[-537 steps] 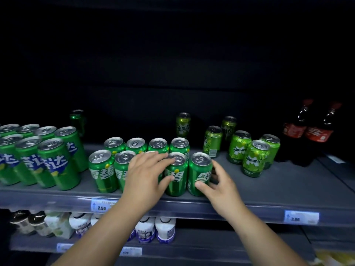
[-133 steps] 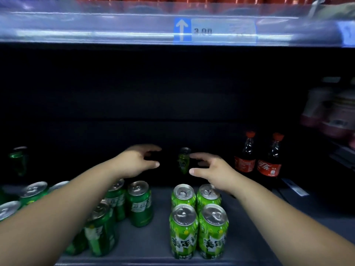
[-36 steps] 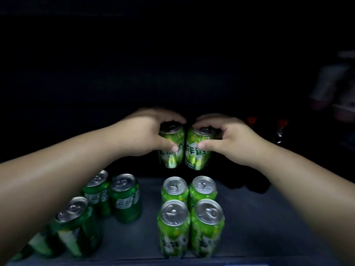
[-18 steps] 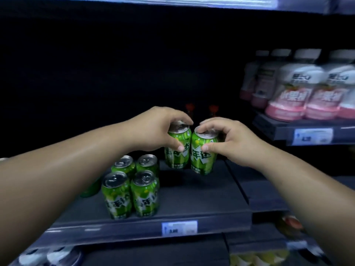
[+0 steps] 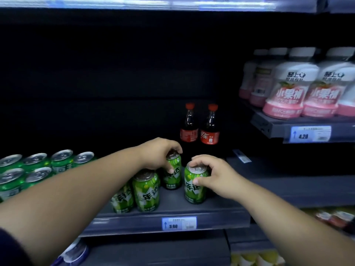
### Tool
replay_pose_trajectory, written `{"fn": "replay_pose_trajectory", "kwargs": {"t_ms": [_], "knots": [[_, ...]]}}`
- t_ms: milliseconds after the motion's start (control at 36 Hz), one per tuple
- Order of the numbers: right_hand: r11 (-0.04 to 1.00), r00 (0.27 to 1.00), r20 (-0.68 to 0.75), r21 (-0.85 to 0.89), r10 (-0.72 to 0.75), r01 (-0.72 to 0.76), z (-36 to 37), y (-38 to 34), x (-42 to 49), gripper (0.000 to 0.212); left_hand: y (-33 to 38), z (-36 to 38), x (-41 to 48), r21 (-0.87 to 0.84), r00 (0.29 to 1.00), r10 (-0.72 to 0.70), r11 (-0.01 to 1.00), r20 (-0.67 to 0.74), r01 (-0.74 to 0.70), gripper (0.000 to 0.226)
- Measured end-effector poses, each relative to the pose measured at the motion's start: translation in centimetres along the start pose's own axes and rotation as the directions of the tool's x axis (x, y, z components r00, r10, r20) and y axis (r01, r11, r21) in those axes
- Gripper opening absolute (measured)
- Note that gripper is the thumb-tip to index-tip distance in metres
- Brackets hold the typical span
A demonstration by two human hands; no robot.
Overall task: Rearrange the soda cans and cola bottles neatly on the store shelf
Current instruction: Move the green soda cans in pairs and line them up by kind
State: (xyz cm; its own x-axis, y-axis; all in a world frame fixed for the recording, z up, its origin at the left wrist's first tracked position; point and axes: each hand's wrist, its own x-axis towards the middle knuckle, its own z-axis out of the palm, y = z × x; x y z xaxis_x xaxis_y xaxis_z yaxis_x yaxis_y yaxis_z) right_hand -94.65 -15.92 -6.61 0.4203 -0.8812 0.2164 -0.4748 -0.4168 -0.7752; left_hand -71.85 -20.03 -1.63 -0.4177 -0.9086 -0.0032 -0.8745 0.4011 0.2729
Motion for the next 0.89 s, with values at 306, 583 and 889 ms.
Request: {"fn": "replay_pose_trajectory", "kwargs": {"t_ms": [306, 583, 889], "knots": [[0.982, 0.98, -0.065, 0.039, 0.187, -0.185, 0.9, 0.4, -0.3, 0.078, -1.4, -0.4, 0.5, -0.055, 0.999, -0.008, 0.998, 0.046, 0.011, 0.062], [0.978, 0.987, -0.001, 0.133, 0.161, -0.159, 3.6, -0.8, 0.2, 0.073, -1.8, -0.5, -0.1, -0.031, 0.997, 0.047, 0.999, 0.063, -0.045, 0.054], [0.951, 0.993, -0.025, 0.291, 0.116, -0.104, 6.0, -1.6, -0.1, 0.067, -3.4, -1.1, -5.3, -0.177, 0.993, 0.114, 0.978, 0.012, -0.11, 0.071]]}}
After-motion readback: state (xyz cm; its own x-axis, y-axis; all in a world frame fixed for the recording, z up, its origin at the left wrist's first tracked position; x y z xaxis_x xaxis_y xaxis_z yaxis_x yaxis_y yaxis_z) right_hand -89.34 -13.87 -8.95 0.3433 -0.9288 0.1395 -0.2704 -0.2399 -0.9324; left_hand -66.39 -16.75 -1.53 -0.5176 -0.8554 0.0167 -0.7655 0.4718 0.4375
